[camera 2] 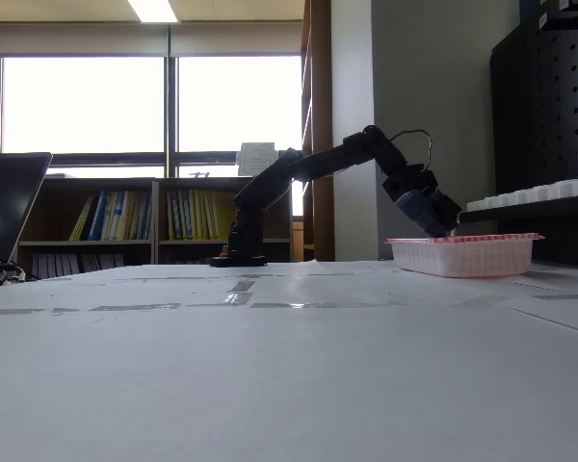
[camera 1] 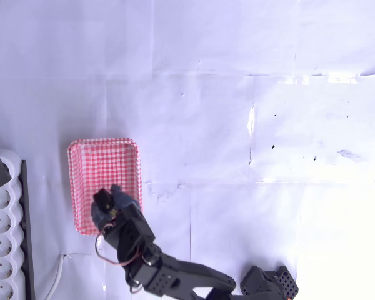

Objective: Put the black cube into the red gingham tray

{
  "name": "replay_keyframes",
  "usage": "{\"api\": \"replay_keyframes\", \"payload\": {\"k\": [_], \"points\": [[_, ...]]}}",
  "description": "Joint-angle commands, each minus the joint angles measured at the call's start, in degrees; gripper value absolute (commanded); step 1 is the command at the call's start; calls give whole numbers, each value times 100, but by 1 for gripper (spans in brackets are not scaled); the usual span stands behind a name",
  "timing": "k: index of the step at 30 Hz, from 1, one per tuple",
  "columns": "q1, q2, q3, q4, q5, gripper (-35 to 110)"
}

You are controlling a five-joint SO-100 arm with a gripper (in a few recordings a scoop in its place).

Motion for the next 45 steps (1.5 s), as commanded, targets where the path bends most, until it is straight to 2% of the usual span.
{"api": "replay_keyframes", "payload": {"k": [1, 6, 13, 17, 20, 23, 27, 30, 33, 34, 37, 41, 45], "points": [[-18, -132, 738, -141, 132, 21], [44, -176, 773, -79, 352, 34], [202, -642, 1020, 158, 369, 36], [352, -1591, 879, 519, 237, 36], [571, -3023, 70, 466, 220, 36], [940, -4790, -1222, 202, 343, 36], [1696, -7339, -4192, -1591, 703, 34], [2391, -9264, -6618, -2751, 879, 22], [3199, -10872, -8815, -3357, 879, 3], [3489, -11329, -9519, -3524, 888, 0], [4351, -12419, -11461, -3683, 1134, 0], [5186, -13509, -13869, -3604, 2101, 0], [5660, -14256, -15416, -3164, 2830, 0]]}}
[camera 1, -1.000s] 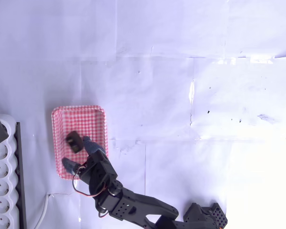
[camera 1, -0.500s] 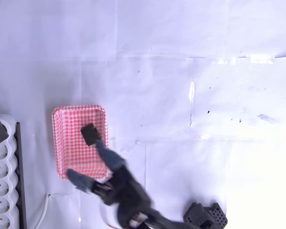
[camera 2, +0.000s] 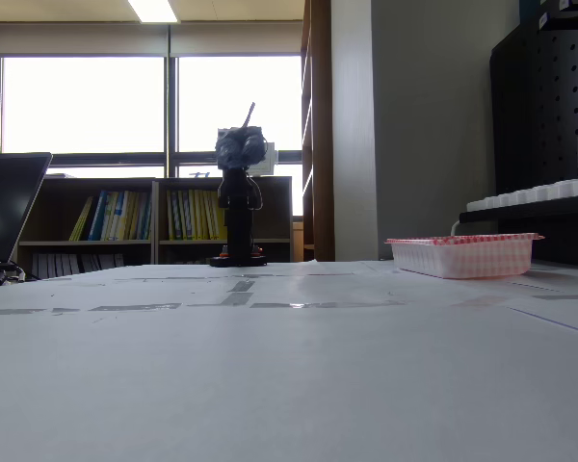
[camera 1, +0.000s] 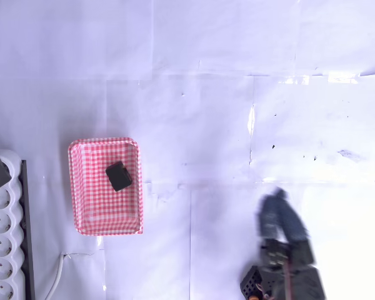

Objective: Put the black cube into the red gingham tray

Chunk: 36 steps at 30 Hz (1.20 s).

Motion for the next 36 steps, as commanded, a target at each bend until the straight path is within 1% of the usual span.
{"api": "replay_keyframes", "payload": {"k": [1, 4, 8, 13, 16, 17, 36], "points": [[343, -1020, -1239, 422, 475, 0], [352, -1494, -1318, 1626, 510, 0], [281, -1863, -1318, 2751, 633, 0], [325, -2215, -1318, 3867, 765, 0], [457, -2303, -1318, 4474, 1151, 0], [466, -2303, -1327, 4649, 1011, 0], [457, -2303, -1327, 4649, 993, 0]]}}
